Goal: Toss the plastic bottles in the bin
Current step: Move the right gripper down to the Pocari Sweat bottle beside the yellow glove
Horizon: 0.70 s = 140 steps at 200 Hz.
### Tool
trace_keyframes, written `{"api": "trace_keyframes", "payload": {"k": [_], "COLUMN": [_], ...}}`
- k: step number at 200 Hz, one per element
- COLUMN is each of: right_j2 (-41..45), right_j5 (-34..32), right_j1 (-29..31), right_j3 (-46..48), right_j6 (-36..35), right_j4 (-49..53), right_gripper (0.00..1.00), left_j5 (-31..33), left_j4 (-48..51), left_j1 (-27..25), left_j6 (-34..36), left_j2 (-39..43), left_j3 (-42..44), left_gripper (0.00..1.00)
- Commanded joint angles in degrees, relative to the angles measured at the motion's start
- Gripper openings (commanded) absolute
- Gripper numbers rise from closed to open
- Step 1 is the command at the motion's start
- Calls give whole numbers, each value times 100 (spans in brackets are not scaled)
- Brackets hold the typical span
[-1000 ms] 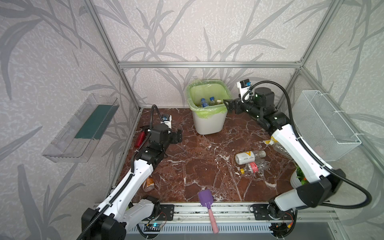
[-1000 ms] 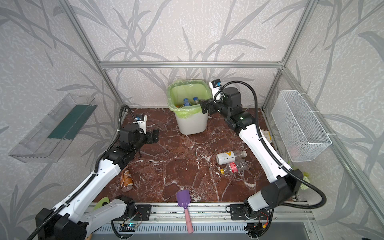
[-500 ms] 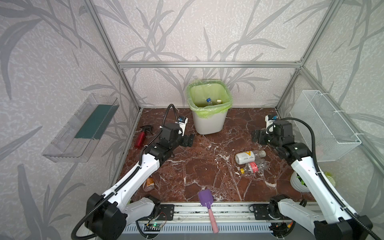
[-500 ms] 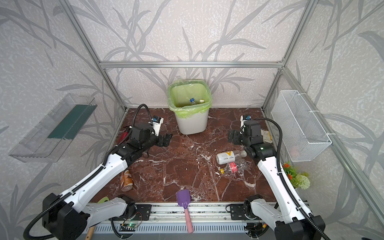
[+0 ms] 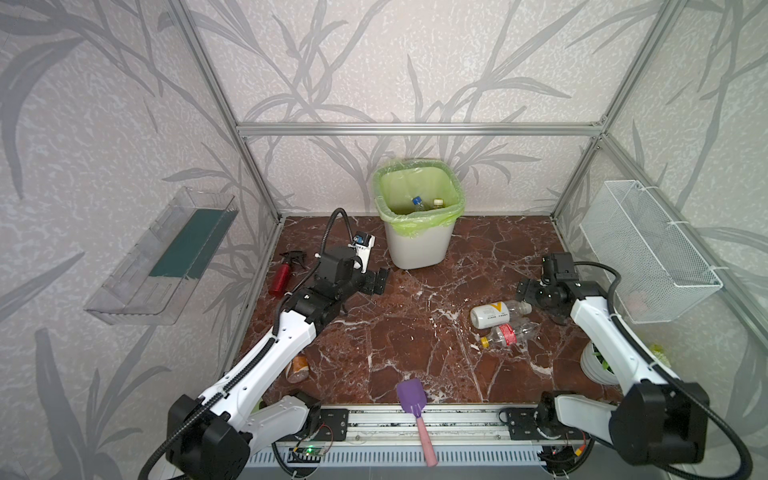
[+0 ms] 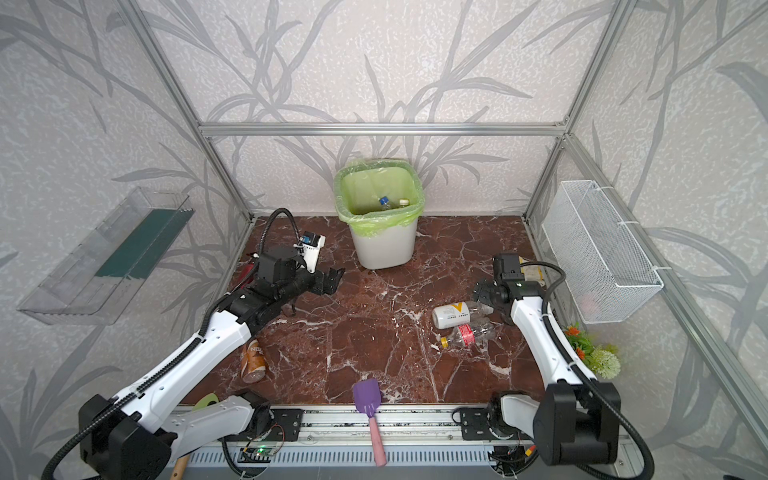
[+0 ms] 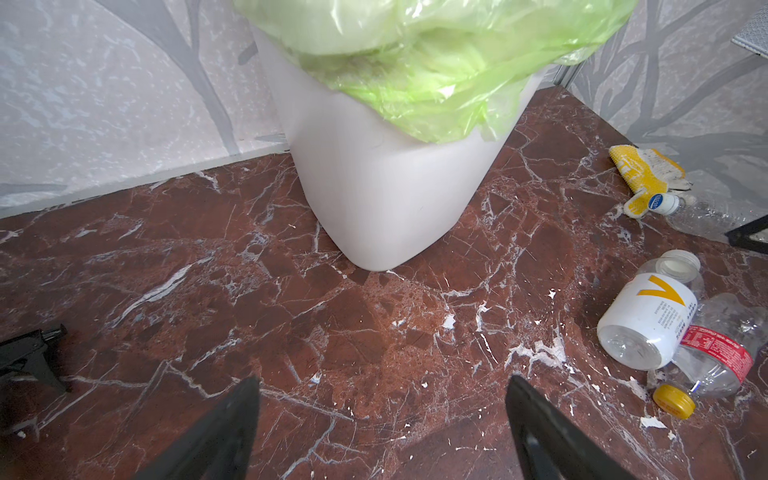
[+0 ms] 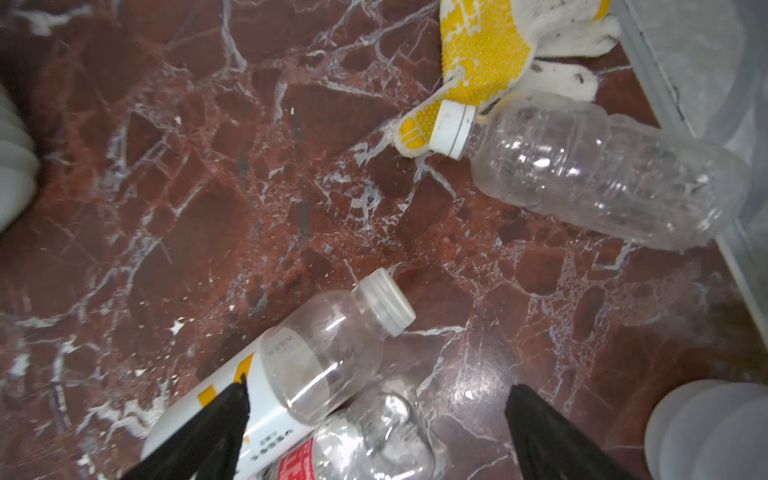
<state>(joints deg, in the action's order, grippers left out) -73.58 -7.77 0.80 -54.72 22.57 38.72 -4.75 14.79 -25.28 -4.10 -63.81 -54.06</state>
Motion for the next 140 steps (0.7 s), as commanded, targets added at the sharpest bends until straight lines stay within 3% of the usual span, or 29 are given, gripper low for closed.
{"api": "trace_keyframes", "payload": {"k": [1,28,51,80,105,140], "right_j2": [-473,-1134,-1515,-2001,-2387,-2588], "right_j5": [-515,-1215,-1419,-1113,-707,-711], "right_j1": [4,-1,-16,-388,-647,-647], "right_j3": [-594,-1300,-1781,-2291,-2758,-2551], "right_j6": [-746,-1684,-2366,-3137,-3299,-3716], "right_j4": [32,492,713,1039,1458,1447], "right_gripper": [95,92,91,89,87,89], "left_j5": [204,417,381,377,423,370], "left_j4": [117,101,127,138,101,88], "left_j1": [2,22,54,75,124,171], "left_j6": [-8,-8,23,30,50,32], "left_j2": [145,123,47,72,102,14], "left_j3": [-23,-12,-44,-47,-7,-9], "left_gripper": [91,91,92,91,92,92]}}
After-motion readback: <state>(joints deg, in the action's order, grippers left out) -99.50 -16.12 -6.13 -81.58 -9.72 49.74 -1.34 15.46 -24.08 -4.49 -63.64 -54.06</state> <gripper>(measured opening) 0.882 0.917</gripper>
